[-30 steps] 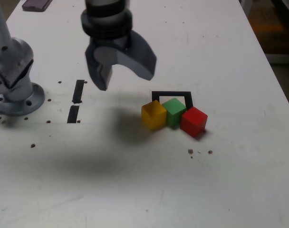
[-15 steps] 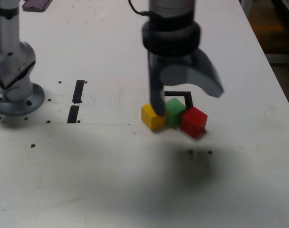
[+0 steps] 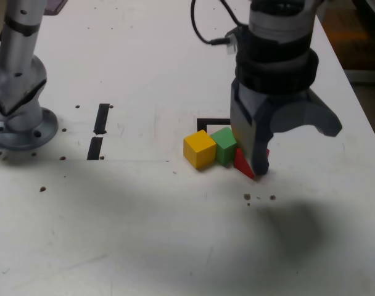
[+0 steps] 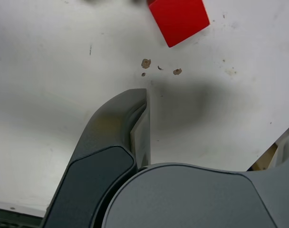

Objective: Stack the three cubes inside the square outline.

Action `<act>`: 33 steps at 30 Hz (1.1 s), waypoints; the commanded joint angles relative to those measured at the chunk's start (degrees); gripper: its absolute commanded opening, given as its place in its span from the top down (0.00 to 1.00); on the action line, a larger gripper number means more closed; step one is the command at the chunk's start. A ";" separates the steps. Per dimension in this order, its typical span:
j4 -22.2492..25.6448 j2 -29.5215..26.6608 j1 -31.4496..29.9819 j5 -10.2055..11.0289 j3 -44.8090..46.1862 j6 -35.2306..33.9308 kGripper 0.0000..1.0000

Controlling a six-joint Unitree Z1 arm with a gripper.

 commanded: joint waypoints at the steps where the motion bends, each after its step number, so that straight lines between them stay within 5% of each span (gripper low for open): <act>1: -0.02 0.82 0.09 -0.62 -0.09 -2.10 0.01; 10: -0.54 4.15 2.98 -3.21 0.48 -5.65 0.01; 19: -1.18 5.49 8.24 -3.36 3.17 -4.34 0.01; 33: -2.54 6.36 10.09 -6.33 5.13 -1.98 0.02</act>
